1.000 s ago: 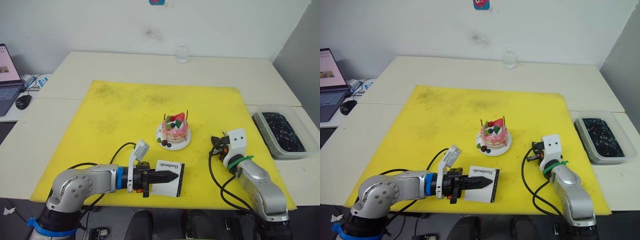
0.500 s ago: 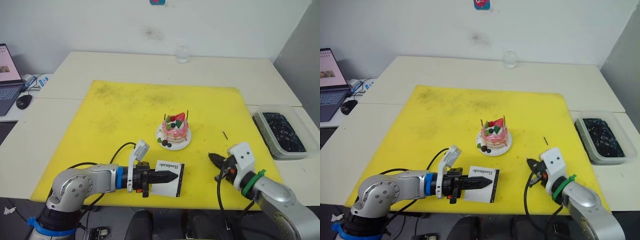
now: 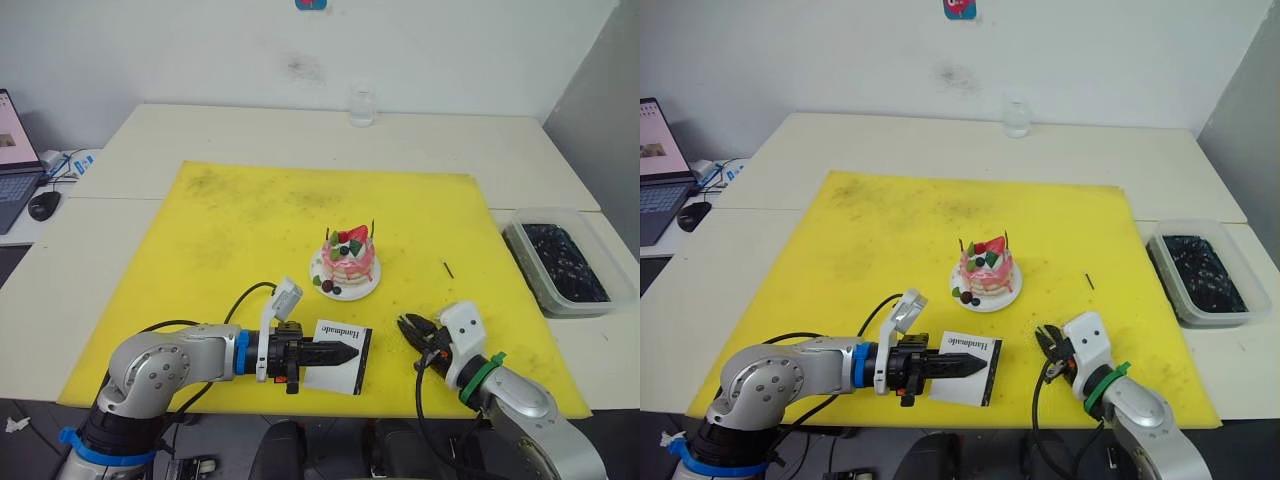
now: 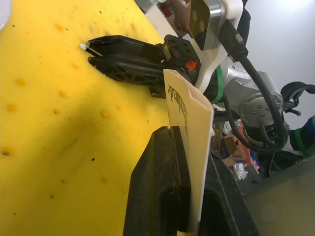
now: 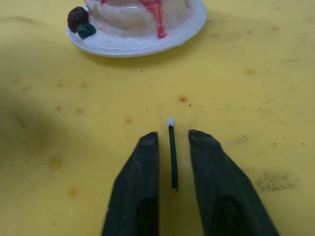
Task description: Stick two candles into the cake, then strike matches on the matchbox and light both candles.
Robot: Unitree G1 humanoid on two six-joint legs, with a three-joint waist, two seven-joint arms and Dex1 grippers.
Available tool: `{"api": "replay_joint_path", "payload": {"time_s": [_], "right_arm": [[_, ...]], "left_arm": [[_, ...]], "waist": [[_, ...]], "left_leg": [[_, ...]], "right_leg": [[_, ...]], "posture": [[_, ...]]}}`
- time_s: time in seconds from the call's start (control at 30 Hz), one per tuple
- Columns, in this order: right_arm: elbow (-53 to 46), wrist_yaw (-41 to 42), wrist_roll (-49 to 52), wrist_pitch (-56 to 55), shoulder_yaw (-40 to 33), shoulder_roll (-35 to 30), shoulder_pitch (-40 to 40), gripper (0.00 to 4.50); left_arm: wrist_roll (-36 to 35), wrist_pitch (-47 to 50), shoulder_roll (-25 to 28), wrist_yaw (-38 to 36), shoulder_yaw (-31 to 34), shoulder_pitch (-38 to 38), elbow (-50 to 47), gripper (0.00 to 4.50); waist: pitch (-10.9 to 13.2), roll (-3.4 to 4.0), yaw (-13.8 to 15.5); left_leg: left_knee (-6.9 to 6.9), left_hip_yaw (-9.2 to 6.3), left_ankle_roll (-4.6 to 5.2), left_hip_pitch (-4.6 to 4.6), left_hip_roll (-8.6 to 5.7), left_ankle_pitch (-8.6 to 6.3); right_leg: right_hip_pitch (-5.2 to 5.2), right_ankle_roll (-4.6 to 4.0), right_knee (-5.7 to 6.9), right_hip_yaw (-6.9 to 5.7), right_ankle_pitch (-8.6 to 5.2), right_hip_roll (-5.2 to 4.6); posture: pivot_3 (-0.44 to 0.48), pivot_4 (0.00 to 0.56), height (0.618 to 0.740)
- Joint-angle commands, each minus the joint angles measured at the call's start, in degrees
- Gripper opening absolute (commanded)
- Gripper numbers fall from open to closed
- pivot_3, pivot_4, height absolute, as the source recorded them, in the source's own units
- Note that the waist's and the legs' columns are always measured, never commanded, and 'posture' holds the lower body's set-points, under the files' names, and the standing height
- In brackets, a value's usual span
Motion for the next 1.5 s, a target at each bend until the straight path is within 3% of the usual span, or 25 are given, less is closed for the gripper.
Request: {"api": "replay_joint_path", "payload": {"time_s": [0.03,0.4,0.93,1.03,1.1,1.5], "right_arm": [[0.19,0.76,-1.35,-3.45,0.69,-0.96,1.57,1.33],[7.26,1.16,-4.21,-16.54,0.72,0.44,3.26,1.33],[10.96,1.89,-3.79,-18.57,1.04,1.94,2.33,1.33],[10.89,2.17,-3.83,-18.19,1.11,1.86,2.55,0.76],[10.87,2.28,-3.83,-17.95,1.15,1.92,2.61,0.11],[9.12,2.55,-2.21,-15.96,-0.3,2.26,1.36,0.04]], "left_arm": [[-0.85,-0.11,0.37,-0.4,0.65,0.12,-1.21,0.0],[-1.07,0.33,0.36,-0.22,0.76,0.01,-1.15,0.0],[-2.29,1.55,0.03,1.01,1.4,-0.03,-2.17,0.0],[-2.88,1.64,-0.05,1.74,1.5,0.2,-2.55,0.0],[-3.22,1.65,-0.07,2.12,1.52,0.34,-2.74,0.0],[-3.65,1.65,-0.35,2.76,1.32,-1.48,-0.72,0.0]], "waist": [[0.0,0.0,0.0],[-0.01,-0.01,0.02],[-0.03,-0.05,0.02],[-0.04,-0.06,0.03],[-0.05,-0.06,0.03],[-0.07,-0.09,0.04]], "left_leg": [[0.01,0.0,0.0,0.0,-0.01,0.0],[0.02,0.01,0.0,0.0,-0.01,0.0],[0.15,0.01,0.02,0.08,0.01,0.01],[0.15,0.02,0.02,0.08,0.01,0.01],[0.15,0.01,0.01,0.08,0.01,0.01],[0.15,0.02,0.02,0.09,0.01,0.01]], "right_leg": [[0.01,0.01,0.0,0.01,0.0,0.0],[0.02,0.0,-0.01,0.01,0.0,-0.01],[0.07,-0.19,0.02,0.07,-0.02,-0.01],[0.08,-0.19,0.02,0.07,-0.02,-0.01],[0.08,-0.19,0.02,0.07,-0.02,-0.01],[0.08,-0.19,0.04,0.07,-0.01,0.0]], "posture": [[0.0,0.15,0.74],[0.0,0.15,0.74],[0.0,0.15,0.74],[0.0,0.15,0.74],[0.0,0.15,0.74],[0.0,0.15,0.74]]}}
